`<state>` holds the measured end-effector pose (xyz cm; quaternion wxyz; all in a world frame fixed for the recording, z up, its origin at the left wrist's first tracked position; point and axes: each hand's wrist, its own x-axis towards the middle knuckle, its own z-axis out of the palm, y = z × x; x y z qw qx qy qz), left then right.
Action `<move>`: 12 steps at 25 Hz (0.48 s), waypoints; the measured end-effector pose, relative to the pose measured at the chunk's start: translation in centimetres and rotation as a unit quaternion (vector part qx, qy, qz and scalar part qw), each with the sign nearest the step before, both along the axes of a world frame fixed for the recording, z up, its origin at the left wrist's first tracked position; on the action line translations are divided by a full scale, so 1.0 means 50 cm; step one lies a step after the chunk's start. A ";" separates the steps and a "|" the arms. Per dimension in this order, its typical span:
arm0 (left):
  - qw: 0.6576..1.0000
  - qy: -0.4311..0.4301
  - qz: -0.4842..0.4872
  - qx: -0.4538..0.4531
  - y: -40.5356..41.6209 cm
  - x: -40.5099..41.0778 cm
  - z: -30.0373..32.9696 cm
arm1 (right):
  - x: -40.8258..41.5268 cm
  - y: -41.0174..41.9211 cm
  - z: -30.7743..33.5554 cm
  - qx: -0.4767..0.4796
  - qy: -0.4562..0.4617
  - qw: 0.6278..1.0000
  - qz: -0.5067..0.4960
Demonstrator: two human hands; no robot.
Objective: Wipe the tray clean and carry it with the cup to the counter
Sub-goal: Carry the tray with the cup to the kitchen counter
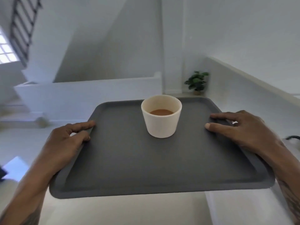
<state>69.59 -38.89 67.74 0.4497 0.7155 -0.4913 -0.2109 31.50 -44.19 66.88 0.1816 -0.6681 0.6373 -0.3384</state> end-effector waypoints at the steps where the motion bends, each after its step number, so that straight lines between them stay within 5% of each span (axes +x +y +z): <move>1: 1.000 0.009 0.028 -0.005 0.009 0.049 0.002 | 0.056 -0.031 0.001 0.002 0.000 1.000 0.031; 12: 0.950 0.042 0.311 -0.006 0.109 0.447 -0.032 | 0.657 -0.344 -0.018 0.003 0.005 0.942 0.335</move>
